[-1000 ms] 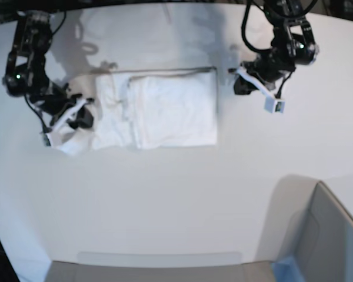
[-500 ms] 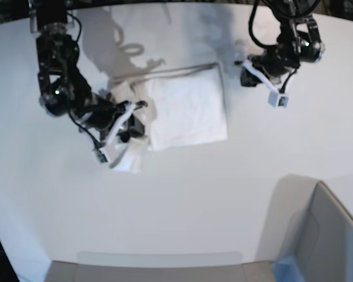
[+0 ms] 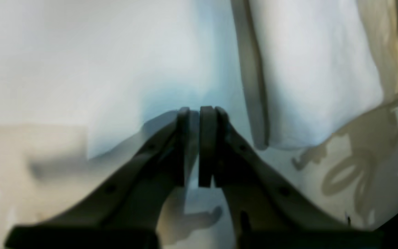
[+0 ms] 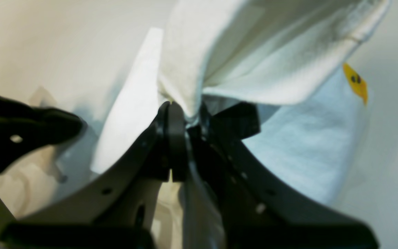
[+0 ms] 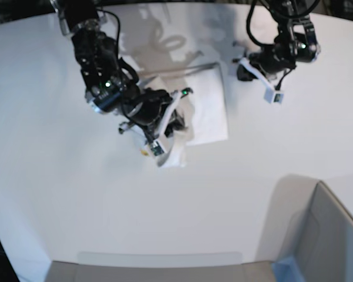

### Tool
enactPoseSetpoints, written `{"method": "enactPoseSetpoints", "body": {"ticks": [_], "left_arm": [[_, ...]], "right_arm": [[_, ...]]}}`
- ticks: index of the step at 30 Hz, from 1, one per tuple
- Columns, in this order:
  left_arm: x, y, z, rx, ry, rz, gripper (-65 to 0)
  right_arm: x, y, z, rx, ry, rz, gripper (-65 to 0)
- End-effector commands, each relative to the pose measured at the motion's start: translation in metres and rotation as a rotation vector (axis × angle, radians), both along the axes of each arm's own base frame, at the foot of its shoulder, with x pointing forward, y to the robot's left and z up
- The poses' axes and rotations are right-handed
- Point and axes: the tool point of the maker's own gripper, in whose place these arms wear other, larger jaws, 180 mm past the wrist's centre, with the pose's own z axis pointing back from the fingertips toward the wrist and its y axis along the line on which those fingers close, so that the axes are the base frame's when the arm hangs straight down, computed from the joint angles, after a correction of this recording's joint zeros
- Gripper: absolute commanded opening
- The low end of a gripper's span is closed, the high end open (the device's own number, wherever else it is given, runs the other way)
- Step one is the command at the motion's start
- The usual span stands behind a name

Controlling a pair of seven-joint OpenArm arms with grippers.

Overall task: Layout the t-shirt on the table in an organized manner, then fold the t-shirt properly
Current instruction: 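Grasp the folded white shirt with the right gripper and lift it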

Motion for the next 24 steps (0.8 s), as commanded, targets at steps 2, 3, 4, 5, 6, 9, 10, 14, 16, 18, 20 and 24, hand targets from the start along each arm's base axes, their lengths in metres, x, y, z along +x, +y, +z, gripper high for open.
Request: {"method": "enactPoseSetpoints", "body": {"ticks": [2,3,4,5,6,9,10,14,16,18,20,24], "left_arm": [[0.010,0.001,0.005,-0.005,-0.026,-0.001,-60.1],[0.010,0.000,0.004,-0.008,-0.023,-0.001,-60.1],[0.011,0.000,0.003,-0.011,-0.019,-0.001,-60.1],[0.010,0.000,0.002,-0.014,-0.015,0.000,-60.1],[0.010,0.000,0.001,-0.015,-0.014,0.001,-60.1],[0.012,0.000,0.002,-0.015,-0.018,0.001,-60.1],[0.012,0.000,0.002,-0.015,-0.018,0.001,-60.1],[0.012,0.000,0.002,-0.015,-0.018,0.001,-60.1],[0.012,0.000,0.002,-0.015,-0.018,0.001,-60.1],[0.012,0.000,0.002,-0.015,-0.018,0.001,-60.1],[0.012,0.000,0.002,-0.015,-0.018,0.001,-60.1],[0.013,-0.001,0.003,-0.016,-0.020,0.001,-60.1]], "right_arm": [[0.013,0.008,0.010,0.021,-0.040,0.000,-65.0],[0.015,0.009,0.007,0.020,-0.031,-0.002,-65.0],[0.017,0.010,0.003,0.014,-0.017,-0.003,-65.0],[0.020,0.009,0.000,0.009,-0.011,-0.006,-65.0],[0.023,0.009,-0.002,0.004,-0.007,-0.007,-65.0],[0.028,0.016,-0.004,0.034,-0.013,-0.018,-65.0],[0.030,0.016,-0.007,0.035,-0.011,-0.024,-65.0],[0.027,0.023,-0.021,0.017,0.019,-0.002,-65.0],[0.021,0.030,-0.026,0.006,0.029,0.026,-65.0],[0.018,0.034,-0.028,-0.001,0.033,0.044,-65.0],[0.018,0.034,-0.030,-0.020,0.024,0.047,-65.0],[0.016,0.035,-0.046,-0.087,0.035,0.054,-65.0]]}}
